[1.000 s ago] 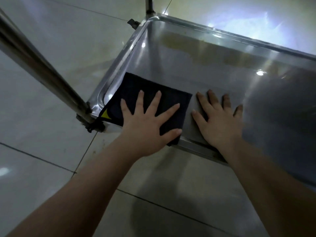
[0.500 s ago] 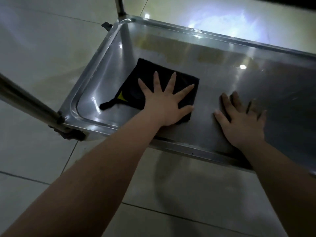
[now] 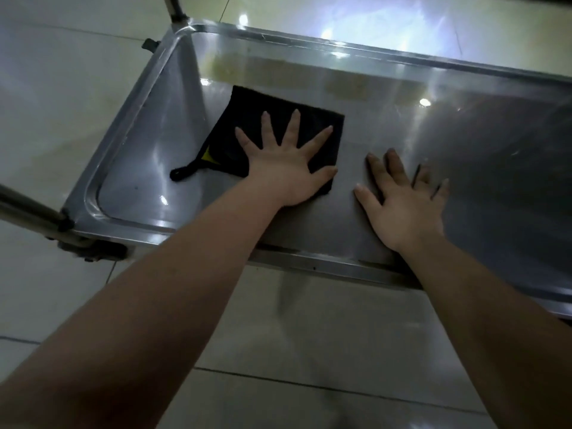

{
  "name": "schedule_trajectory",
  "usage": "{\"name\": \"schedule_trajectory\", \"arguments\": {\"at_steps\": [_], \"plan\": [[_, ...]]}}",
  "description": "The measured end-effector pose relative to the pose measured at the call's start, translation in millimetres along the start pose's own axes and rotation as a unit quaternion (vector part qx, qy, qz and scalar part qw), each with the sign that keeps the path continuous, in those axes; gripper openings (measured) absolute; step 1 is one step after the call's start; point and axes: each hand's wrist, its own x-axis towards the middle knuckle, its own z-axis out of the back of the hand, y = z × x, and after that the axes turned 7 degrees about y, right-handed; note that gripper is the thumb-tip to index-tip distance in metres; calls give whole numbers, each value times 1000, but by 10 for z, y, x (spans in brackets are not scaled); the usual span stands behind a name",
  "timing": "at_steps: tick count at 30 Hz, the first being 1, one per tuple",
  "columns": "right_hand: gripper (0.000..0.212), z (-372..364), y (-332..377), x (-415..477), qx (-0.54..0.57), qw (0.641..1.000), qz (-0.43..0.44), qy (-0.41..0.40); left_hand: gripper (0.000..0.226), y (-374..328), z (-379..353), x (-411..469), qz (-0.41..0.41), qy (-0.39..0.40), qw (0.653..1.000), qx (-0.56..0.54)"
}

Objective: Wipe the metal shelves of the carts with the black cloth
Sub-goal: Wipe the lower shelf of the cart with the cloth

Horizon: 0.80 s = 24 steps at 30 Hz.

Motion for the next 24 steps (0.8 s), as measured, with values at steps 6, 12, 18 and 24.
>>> {"name": "schedule_trajectory", "arguments": {"at_steps": [6,12,18,24], "plan": [[60,26,0,-43,0,1000,17,-10,67,-265,-444,-1105,-23,6,1000,12],[62,146,-677,27,-31,998,-43,-28,67,-355,-415,-1112,-22,36,999,26],[67,45,-774,25,16,998,-62,4,62,-562,-220,-436,-67,21,997,35],[67,34,-794,10,21,998,-58,-11,57,-1043,75,536,-65,3,998,-5]]}}
